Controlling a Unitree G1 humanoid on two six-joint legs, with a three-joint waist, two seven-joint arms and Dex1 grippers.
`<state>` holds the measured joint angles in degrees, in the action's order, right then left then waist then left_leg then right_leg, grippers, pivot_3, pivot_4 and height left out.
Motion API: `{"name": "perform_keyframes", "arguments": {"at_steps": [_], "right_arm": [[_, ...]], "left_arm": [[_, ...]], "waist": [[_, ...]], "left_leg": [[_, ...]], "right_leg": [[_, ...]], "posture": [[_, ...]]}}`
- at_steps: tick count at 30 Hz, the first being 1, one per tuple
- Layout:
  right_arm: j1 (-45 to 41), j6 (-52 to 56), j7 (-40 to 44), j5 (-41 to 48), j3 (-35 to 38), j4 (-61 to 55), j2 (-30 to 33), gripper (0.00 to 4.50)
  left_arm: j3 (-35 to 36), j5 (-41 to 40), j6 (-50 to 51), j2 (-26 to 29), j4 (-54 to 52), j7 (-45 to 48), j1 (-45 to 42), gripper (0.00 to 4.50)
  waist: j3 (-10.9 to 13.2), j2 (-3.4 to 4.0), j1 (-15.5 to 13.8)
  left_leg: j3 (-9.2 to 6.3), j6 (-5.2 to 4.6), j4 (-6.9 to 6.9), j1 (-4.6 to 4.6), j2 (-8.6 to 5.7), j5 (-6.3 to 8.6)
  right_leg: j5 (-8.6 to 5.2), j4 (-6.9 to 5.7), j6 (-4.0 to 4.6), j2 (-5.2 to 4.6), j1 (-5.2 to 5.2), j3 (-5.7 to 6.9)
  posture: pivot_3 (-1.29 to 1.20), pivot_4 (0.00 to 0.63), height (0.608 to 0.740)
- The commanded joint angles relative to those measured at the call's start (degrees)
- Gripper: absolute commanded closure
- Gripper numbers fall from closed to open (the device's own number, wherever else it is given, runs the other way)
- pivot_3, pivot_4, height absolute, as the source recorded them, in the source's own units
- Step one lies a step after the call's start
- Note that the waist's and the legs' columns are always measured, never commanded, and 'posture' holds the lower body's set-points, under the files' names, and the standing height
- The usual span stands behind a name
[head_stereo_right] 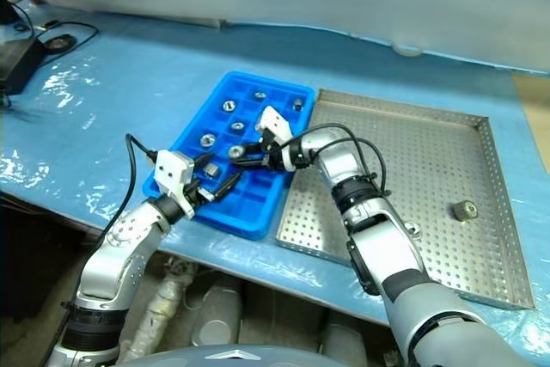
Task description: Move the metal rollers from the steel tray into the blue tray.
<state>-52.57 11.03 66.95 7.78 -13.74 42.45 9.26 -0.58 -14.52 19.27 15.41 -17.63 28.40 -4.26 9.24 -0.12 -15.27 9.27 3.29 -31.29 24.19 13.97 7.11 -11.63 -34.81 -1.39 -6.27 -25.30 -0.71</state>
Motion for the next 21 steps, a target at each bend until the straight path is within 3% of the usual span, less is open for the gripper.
{"name": "perform_keyframes", "arguments": {"at_steps": [1, 7, 14, 21], "right_arm": [[0.85, 0.01, -1.92, -1.64, -0.28, -2.07, 0.54, 2.15], [2.21, 0.68, -6.78, -1.51, 2.09, -3.72, 0.89, 0.19], [8.02, 4.76, -11.91, 1.22, 7.02, -14.14, 4.06, 0.19], [24.50, 16.64, -17.76, 4.89, 13.31, -38.95, 12.79, 0.19]], "left_arm": [[-1.00, -0.38, -0.04, 0.71, 0.04, 0.97, -1.54, 0.22], [-2.50, -1.10, 0.34, 1.20, 2.43, 3.64, -4.57, 0.22], [-6.08, -1.65, -0.70, 0.63, 10.55, 9.82, -12.52, 0.22], [-10.95, -1.16, -5.40, -3.67, 26.30, 20.00, -23.80, 0.22]], "waist": [[0.00, 0.00, -0.03], [-0.02, 0.02, 0.05], [-0.03, 0.03, 1.32], [-0.04, 0.02, 6.45]], "left_leg": [[-0.04, 0.01, 0.00, 0.00, 0.00, -0.01], [-0.17, 0.05, -0.02, -0.11, -0.04, -0.03], [-0.23, 0.16, -0.06, -0.09, -0.05, -0.10], [-0.22, 0.34, -0.13, -0.13, -0.11, -0.22]], "right_leg": [[0.00, -0.01, 0.00, 0.00, 0.02, 0.02], [0.00, -0.02, 0.00, -0.02, 0.20, 0.11], [0.01, -0.04, -0.01, -0.01, 0.24, 0.19], [0.04, 0.01, -0.06, -0.01, 0.33, 0.14]], "posture": [[0.47, 0.150, 0.740], [0.38, 0.150, 0.740], [0.17, 0.150, 0.740], [-0.17, 0.150, 0.740]]}}
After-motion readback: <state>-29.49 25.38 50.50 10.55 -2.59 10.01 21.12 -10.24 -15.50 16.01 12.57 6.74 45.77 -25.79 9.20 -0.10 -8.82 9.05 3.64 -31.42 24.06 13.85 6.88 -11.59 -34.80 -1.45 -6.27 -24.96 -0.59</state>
